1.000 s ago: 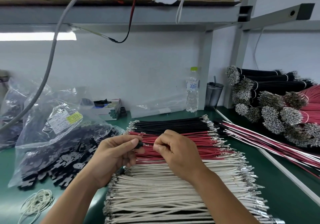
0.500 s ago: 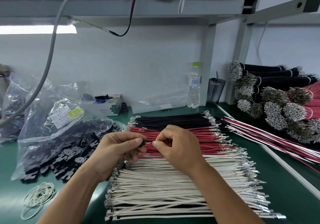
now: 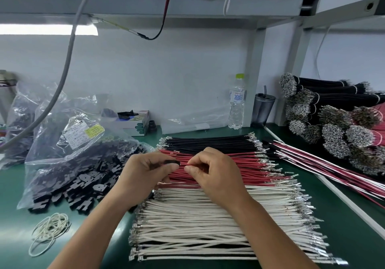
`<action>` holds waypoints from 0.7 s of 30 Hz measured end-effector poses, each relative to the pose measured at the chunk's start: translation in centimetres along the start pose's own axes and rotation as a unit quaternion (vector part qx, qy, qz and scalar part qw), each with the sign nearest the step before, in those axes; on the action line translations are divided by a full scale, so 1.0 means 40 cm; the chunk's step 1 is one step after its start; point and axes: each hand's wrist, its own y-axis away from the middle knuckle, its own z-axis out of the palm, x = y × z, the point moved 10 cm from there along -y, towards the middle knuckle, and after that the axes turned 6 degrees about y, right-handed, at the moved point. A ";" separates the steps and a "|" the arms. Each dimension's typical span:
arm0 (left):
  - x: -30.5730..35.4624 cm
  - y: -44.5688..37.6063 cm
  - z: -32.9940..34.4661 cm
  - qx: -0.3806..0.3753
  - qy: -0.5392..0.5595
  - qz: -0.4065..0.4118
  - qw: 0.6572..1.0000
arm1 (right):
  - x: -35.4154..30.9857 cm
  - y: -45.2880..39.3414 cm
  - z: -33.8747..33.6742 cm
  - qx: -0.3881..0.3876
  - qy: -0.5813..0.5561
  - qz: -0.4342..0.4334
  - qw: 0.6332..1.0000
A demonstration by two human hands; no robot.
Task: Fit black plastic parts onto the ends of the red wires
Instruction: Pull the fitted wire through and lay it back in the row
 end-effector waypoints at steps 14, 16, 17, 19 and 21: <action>-0.008 0.007 0.011 -0.035 0.090 -0.043 0.994 | -0.055 0.010 -0.023 0.037 0.009 -0.057 0.998; -0.012 0.004 0.006 -0.022 0.089 -0.043 0.995 | -0.071 0.009 -0.059 0.081 0.099 -0.081 0.989; -0.016 0.002 0.000 -0.012 0.092 -0.044 0.995 | -0.086 0.011 -0.076 0.103 0.123 -0.100 0.982; -0.027 0.001 -0.007 -0.002 0.099 -0.051 0.994 | -0.120 0.016 -0.075 0.092 0.135 -0.144 0.976; -0.041 0.004 -0.009 -0.003 0.112 -0.066 0.991 | -0.124 0.024 0.002 -0.028 0.140 -0.153 0.978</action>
